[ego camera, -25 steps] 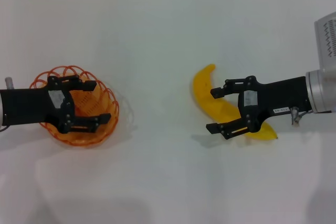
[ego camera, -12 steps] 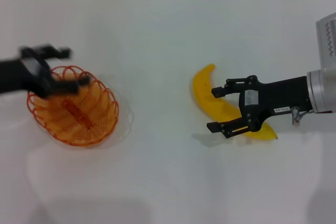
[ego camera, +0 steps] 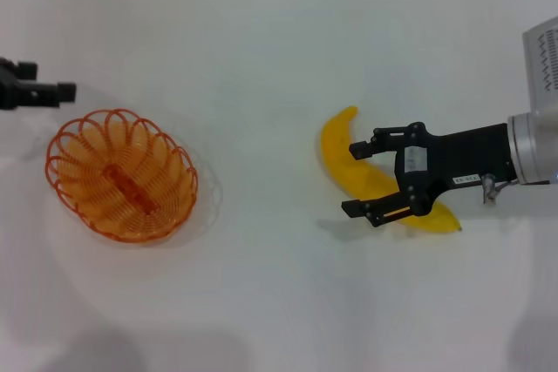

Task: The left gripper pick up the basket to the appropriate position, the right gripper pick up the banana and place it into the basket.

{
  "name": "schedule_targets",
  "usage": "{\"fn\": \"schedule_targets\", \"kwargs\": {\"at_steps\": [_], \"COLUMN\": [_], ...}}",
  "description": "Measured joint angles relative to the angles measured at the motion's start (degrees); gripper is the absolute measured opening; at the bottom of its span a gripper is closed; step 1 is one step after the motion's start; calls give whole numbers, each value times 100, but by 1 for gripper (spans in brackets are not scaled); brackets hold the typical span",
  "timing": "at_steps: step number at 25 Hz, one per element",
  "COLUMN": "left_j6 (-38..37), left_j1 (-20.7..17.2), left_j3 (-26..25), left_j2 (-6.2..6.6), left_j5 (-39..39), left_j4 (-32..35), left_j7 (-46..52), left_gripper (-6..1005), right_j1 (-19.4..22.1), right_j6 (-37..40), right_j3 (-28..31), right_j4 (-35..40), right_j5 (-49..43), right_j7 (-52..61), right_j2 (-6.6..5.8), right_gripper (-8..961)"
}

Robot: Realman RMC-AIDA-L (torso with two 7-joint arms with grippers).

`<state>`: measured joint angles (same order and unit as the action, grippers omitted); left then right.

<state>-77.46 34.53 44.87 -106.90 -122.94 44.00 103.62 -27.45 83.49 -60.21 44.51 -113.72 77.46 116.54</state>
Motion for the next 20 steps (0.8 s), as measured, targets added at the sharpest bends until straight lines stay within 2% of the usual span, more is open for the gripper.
{"fn": "schedule_targets", "kwargs": {"at_steps": [2,7,16,20], "left_j6": [78,323,699,854], "left_j1": [212,479,603,671], "left_j3": [1,54,63,71], "left_j2": [-15,-228,-450,-493], "left_j5": [-409,-1082,-1631,-1833], "left_j4": [-199,-243,-271,-444], "left_j7": [53,263,484,484], "left_gripper": [875,876,876,875], "right_j1": [-20,-72,-79,-85], "right_j6": [-1,-9,-18,-18], "right_j3": [-6,-16,-11,-15], "right_j4": [5,-23,-39,-39], "right_j5": [5,3,-1,-1], "right_j7": [1,5,7,7], "right_j2": [0,0,0,0], "right_gripper": [900,900,900,900]}}
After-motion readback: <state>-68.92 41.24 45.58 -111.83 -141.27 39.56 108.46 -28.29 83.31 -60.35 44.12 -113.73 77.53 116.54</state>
